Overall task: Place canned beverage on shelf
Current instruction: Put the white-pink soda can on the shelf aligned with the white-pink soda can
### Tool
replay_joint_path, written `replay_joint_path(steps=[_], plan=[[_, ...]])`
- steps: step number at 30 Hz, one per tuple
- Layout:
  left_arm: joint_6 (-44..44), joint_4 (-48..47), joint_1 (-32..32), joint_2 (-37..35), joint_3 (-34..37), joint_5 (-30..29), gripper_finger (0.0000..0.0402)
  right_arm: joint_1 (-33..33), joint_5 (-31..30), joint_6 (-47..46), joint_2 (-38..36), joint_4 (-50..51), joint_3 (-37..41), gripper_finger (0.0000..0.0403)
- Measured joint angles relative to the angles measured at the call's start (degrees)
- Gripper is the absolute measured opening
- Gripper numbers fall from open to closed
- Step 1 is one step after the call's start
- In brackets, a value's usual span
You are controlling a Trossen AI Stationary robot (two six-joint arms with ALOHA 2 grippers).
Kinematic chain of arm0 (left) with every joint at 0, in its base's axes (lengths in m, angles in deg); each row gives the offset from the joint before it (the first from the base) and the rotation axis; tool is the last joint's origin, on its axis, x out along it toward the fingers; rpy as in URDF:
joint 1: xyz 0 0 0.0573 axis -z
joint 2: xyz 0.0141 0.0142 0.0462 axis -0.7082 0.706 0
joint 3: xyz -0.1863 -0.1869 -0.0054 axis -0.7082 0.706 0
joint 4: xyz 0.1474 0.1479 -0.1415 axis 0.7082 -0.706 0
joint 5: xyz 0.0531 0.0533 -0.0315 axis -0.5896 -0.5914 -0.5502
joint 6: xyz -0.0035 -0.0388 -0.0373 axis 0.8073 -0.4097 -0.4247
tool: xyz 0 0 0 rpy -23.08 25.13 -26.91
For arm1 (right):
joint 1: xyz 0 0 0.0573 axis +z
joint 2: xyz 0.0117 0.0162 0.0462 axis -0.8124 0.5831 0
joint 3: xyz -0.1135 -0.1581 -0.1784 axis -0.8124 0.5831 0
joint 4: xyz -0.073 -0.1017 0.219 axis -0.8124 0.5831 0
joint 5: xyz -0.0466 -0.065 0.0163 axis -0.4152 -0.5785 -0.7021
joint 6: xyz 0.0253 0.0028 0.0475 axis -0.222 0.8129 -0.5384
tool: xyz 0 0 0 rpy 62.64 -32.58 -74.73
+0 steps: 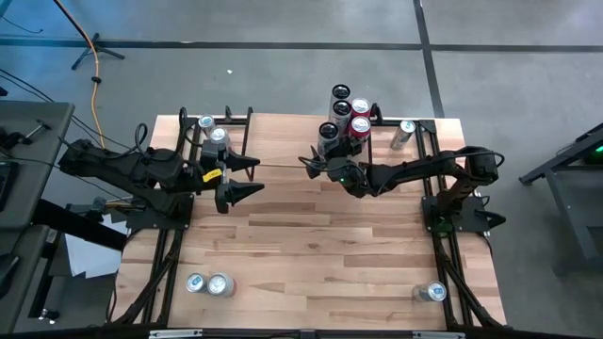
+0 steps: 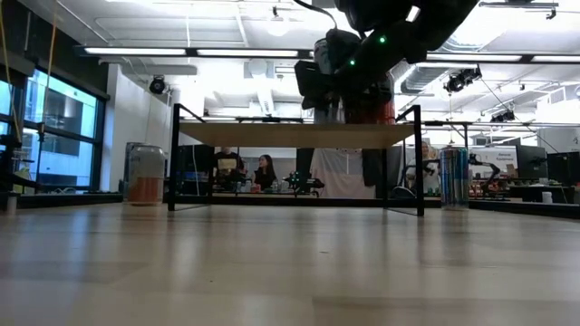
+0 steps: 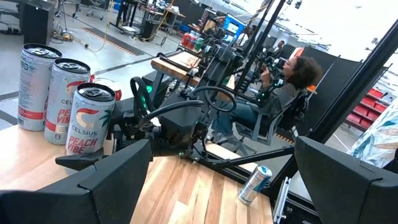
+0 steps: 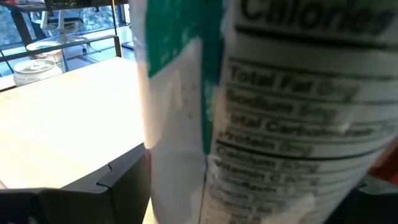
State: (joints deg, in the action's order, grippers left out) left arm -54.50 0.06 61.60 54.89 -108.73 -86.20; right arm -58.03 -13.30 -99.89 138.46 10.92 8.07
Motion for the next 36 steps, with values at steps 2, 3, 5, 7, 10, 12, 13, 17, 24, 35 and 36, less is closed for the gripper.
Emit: replay_joint_path(steps=[2, 3, 5, 7, 10, 12, 13, 17, 24, 35, 36], plan=[[0.04, 0.00, 0.00, 0.00, 0.00, 0.00, 0.0360, 0.00, 0.00, 0.11, 0.00, 0.14, 0.00, 0.0307], [0.04, 0.01, 0.00, 0.00, 0.00, 0.00, 0.0360, 0.00, -0.04, 0.13, 0.00, 0.22, 0.00, 0.0307], [0.04, 0.00, 0.00, 0.00, 0.00, 0.00, 0.0360, 0.00, -1.10, 0.31, 0.00, 0.19, 0.00, 0.0307], [0.05, 0.02, 0.00, 0.00, 0.00, 0.00, 0.0360, -0.01, -1.79, 0.31, 0.00, 0.17, 0.00, 0.0307], [0.07, 0.02, 0.00, 0.00, 0.00, 0.00, 0.0360, -0.02, -1.91, 0.24, 0.00, 0.16, 0.00, 0.0307], [0.07, 0.02, 0.00, 0.00, 0.00, 0.00, 0.0360, 0.01, -1.27, 0.13, 0.00, 0.16, 0.00, 0.0307], [0.05, 0.02, 0.00, 0.00, 0.00, 0.00, 0.0360, 0.11, -0.99, 0.13, 0.00, 0.21, 0.00, 0.0309], [-0.22, 0.04, 0.02, 0.00, 0.00, -0.02, 0.0360, 0.78, -1.27, 0.13, -0.84, 1.21, 0.00, 0.0334], [0.88, 2.29, 0.00, 0.00, 0.00, -0.03, 0.0360, 1.17, -3.36, -0.75, -4.38, 4.62, 0.00, 0.0395], [2.21, 3.37, 0.00, 0.00, 0.00, -1.09, 0.0360, 3.97, -3.01, 1.59, -7.72, 10.41, -0.04, 0.0390], [2.19, 3.39, 0.01, 0.00, 0.00, -1.24, 0.0360, 4.41, -3.02, 1.52, -8.09, 11.50, -0.04, 0.0390]])
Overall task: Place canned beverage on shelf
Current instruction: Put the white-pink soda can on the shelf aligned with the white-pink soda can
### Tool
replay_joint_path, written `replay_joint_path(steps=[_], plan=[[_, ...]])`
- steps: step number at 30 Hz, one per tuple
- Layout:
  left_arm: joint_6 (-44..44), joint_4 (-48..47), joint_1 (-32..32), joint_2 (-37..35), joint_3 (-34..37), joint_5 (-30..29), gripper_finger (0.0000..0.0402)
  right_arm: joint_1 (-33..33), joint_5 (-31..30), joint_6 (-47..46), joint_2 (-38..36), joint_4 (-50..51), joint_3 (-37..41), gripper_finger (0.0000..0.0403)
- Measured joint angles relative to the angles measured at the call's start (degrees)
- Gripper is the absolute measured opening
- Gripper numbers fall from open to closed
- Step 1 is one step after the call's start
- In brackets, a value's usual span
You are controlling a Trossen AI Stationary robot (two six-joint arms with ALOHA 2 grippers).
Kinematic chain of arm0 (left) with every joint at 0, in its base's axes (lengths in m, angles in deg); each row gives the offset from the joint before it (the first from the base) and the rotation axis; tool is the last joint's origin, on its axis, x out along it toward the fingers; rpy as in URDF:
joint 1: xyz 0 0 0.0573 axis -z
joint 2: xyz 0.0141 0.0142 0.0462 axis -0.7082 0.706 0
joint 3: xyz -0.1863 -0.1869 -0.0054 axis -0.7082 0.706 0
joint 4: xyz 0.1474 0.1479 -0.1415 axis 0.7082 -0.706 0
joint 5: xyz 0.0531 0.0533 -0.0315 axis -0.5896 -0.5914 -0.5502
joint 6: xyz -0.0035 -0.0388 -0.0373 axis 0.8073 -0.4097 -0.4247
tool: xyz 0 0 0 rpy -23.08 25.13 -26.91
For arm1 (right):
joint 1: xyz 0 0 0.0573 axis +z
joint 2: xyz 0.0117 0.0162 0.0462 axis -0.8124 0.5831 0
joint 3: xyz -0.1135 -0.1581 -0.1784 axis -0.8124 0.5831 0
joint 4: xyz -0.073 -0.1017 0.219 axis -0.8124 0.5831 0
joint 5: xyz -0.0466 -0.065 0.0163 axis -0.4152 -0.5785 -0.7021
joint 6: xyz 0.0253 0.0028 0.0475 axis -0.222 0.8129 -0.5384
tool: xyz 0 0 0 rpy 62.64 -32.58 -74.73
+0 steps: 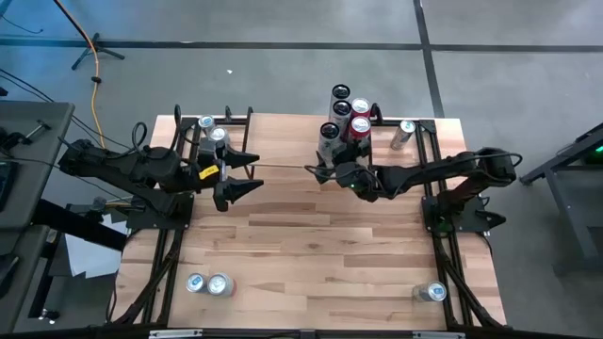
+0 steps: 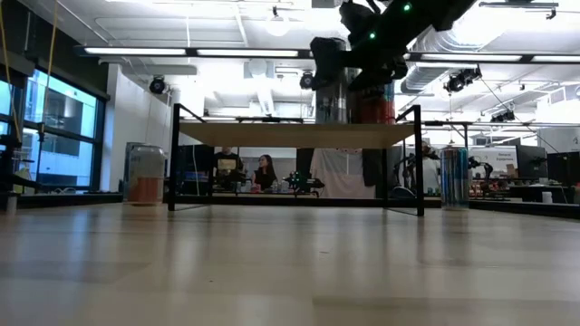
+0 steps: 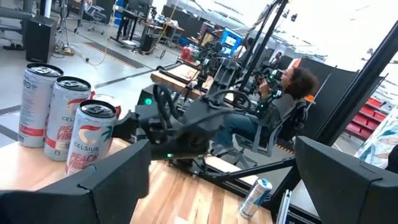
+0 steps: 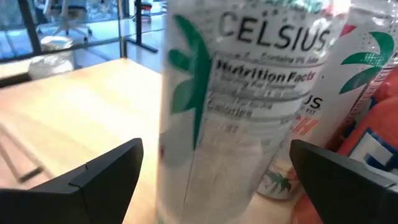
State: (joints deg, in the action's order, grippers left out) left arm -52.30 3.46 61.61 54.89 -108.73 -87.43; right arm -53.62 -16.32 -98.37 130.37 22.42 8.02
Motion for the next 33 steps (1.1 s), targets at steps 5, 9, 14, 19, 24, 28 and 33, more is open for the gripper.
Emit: replay_joint_path(steps=[5, 9, 14, 19, 24, 28, 33], plan=[[0.60, 0.95, 0.01, 0.00, 0.00, -1.76, 0.0360, 2.02, -0.02, -3.62, -1.60, 3.81, 0.00, 0.0390], [1.96, 1.04, -0.01, 0.00, 0.00, -1.80, 0.0360, 3.83, -0.02, -6.47, -2.16, 8.81, 0.00, 0.0390], [1.99, 0.89, 0.00, 0.00, 0.00, -1.78, 0.0360, 6.57, 0.68, -9.02, -2.16, 12.77, 0.00, 0.0390], [2.63, 0.87, -0.01, 0.00, 0.00, -1.78, 0.0360, 9.46, 3.56, -9.63, -2.16, 14.01, 0.00, 0.0390], [3.58, 0.87, -0.01, 0.00, 0.00, -1.78, 0.0360, 12.25, 9.05, -13.61, -2.16, 14.16, 0.00, 0.0390], [5.26, 0.87, -0.01, 0.00, 0.00, -1.80, 0.0360, 13.92, 14.69, -18.54, -2.16, 14.41, 0.00, 0.0390], [5.99, 0.87, -0.03, 0.00, 0.00, -1.93, 0.0360, 15.21, 22.21, -20.54, -2.16, 14.72, 0.00, 0.0390]])
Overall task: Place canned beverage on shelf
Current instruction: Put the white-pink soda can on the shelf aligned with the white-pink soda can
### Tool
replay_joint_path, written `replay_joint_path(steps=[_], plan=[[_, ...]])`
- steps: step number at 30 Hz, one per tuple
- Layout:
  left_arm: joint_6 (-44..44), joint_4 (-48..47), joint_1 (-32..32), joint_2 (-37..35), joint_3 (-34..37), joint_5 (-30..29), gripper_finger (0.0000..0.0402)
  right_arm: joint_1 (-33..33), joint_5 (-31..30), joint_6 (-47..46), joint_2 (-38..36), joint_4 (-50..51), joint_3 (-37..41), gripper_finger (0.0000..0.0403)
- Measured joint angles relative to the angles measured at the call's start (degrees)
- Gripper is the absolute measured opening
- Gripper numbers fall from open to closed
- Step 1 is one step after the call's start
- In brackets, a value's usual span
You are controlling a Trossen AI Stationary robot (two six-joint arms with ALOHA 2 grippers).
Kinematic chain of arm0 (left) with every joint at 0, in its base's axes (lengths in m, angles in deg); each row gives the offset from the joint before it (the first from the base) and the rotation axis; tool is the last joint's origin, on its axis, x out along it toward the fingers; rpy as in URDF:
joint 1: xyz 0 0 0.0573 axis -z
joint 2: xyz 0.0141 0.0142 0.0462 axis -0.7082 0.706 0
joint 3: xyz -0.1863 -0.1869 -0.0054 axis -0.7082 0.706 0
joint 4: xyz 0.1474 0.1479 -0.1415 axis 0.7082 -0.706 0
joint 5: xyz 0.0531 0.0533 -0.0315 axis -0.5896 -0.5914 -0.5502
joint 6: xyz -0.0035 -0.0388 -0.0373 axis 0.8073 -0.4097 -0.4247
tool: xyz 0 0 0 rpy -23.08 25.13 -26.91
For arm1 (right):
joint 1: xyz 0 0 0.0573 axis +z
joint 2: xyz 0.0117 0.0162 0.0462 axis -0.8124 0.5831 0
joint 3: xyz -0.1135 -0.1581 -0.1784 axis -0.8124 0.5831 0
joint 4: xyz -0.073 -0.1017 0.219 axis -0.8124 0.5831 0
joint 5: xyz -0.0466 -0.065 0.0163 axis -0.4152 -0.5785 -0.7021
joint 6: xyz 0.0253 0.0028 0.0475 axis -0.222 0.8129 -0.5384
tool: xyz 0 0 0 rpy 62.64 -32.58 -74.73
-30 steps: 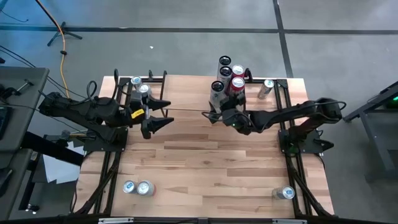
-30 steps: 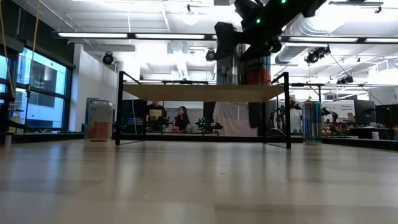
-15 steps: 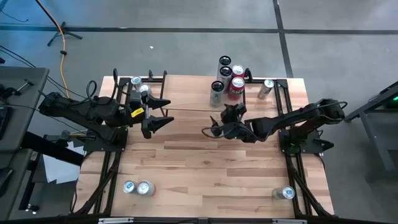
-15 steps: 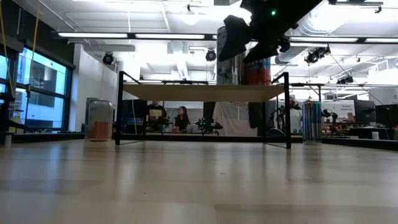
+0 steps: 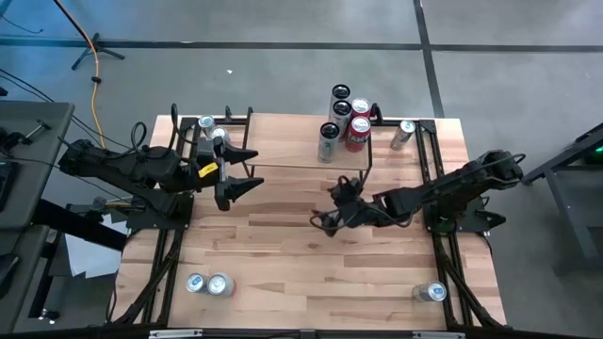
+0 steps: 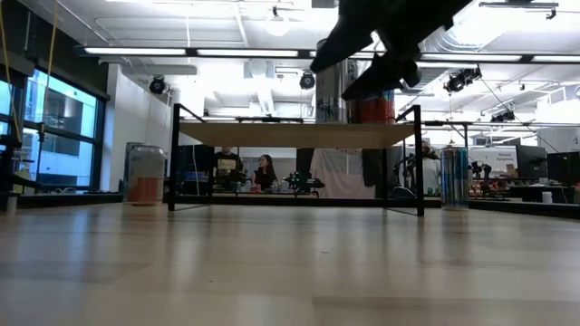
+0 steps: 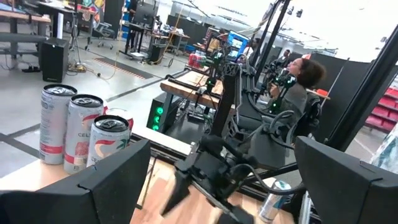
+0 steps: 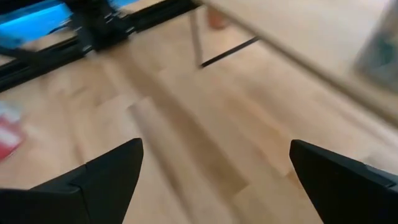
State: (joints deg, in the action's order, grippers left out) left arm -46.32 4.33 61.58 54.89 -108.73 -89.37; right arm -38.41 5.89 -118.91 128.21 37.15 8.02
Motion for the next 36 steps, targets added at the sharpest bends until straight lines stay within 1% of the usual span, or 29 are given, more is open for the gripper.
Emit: replay_joint_path(steps=[8, 12, 15, 23, 26, 32, 34, 36], plan=[[0.62, -0.42, 0.00, 0.00, 0.00, -2.33, 0.0360, 0.26, 14.13, 0.46, 0.00, -0.78, 0.00, 0.0390], [0.61, -0.46, 0.00, 0.00, 0.00, -2.43, 0.0360, 0.26, 18.32, 0.58, 0.00, -3.33, 0.00, 0.0390], [0.57, -0.49, 0.00, 0.00, 0.00, -2.44, 0.0360, 0.21, 20.33, 0.63, 0.00, -5.99, 0.00, 0.0390], [0.45, -0.62, 0.00, 0.46, 0.00, -2.54, 0.0360, 0.20, 21.35, 4.63, -0.09, -15.18, 0.01, 0.0390], [0.09, -0.92, 0.00, 0.90, -0.03, -2.56, 0.0360, 0.20, 22.22, 5.55, -1.52, -16.31, 0.04, 0.0390], [-0.48, -5.80, -0.02, 2.71, 0.55, -2.54, 0.0360, 0.84, 21.42, 9.99, -9.32, -12.57, 0.05, 0.0390], [-0.52, -4.56, -0.02, 3.40, 3.14, -2.52, 0.0360, 1.71, 20.19, 11.46, -12.33, -9.00, 0.04, 0.0390], [-0.57, 0.17, -0.05, 4.37, 6.33, -2.35, 0.0360, 3.00, 17.57, 11.61, -14.91, -4.48, 0.04, 0.0390]])
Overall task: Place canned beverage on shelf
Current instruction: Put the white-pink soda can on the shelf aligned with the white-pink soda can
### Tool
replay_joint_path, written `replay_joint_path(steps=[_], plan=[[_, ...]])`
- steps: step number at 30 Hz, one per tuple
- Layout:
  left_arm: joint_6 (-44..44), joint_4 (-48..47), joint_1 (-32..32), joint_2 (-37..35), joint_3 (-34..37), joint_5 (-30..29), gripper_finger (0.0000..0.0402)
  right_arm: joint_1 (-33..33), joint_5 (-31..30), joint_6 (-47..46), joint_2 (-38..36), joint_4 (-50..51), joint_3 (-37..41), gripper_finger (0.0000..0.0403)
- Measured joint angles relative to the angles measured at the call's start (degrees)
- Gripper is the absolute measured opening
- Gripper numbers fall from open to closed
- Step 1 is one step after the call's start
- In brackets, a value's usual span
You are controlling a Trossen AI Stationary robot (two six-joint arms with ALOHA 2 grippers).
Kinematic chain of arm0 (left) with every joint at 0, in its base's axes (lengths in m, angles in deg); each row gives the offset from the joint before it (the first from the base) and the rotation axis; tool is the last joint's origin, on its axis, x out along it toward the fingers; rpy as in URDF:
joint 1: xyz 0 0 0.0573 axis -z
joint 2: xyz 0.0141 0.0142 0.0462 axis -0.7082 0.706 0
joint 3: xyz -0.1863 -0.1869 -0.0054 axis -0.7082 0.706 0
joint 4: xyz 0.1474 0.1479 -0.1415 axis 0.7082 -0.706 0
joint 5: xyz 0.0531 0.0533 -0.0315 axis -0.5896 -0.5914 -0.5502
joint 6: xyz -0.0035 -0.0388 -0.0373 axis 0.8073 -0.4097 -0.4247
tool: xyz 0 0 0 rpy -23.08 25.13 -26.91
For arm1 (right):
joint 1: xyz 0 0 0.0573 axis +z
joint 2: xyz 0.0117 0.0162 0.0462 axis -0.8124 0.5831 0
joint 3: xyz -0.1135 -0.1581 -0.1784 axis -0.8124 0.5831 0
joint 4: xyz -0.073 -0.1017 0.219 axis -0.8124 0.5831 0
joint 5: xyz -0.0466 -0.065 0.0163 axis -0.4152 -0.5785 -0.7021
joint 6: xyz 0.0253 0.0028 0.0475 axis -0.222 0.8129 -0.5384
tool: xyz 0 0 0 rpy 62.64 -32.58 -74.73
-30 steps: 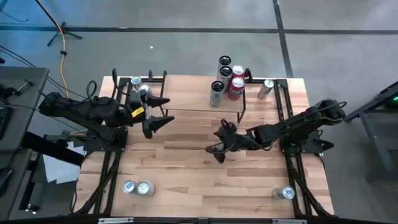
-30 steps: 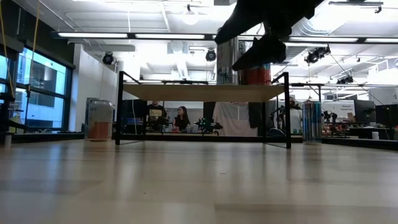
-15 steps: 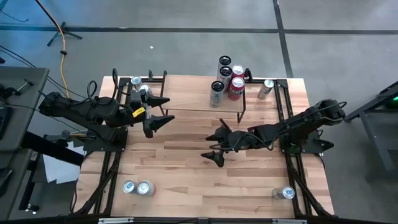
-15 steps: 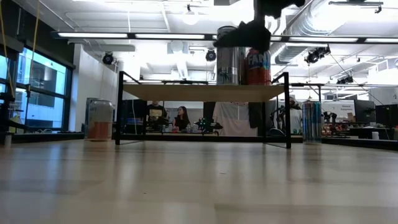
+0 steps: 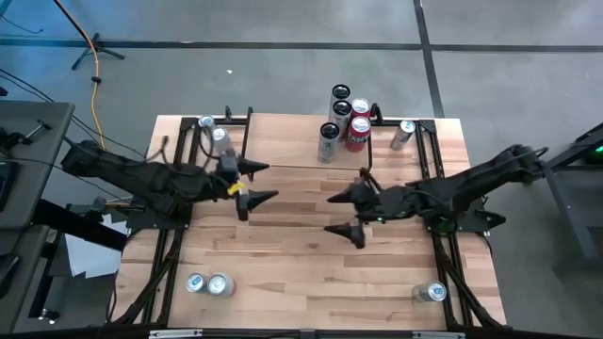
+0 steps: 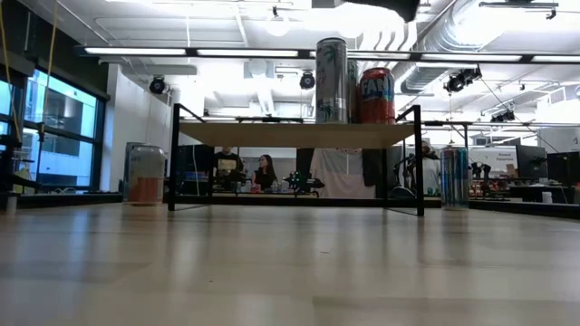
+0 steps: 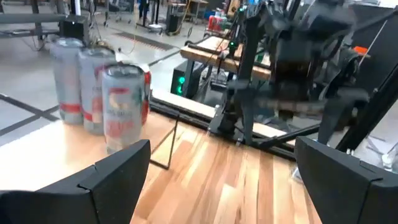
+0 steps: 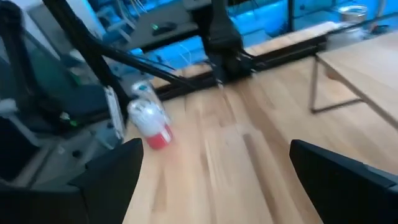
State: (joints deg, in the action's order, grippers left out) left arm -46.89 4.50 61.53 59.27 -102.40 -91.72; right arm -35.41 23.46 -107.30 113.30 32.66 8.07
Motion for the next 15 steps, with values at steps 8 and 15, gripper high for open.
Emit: replay_joint_path(steps=[8, 15], plan=[[-0.19, 15.44, -6.31, 6.45, 9.41, 2.73, 0.0360, 8.56, -16.03, -10.02, -4.81, 19.58, 0.02, 0.0390], [7.06, 15.88, -16.51, 16.81, 4.25, 9.50, 0.0360, 14.33, -23.66, -17.98, -4.93, 26.96, 0.00, 0.0390]])
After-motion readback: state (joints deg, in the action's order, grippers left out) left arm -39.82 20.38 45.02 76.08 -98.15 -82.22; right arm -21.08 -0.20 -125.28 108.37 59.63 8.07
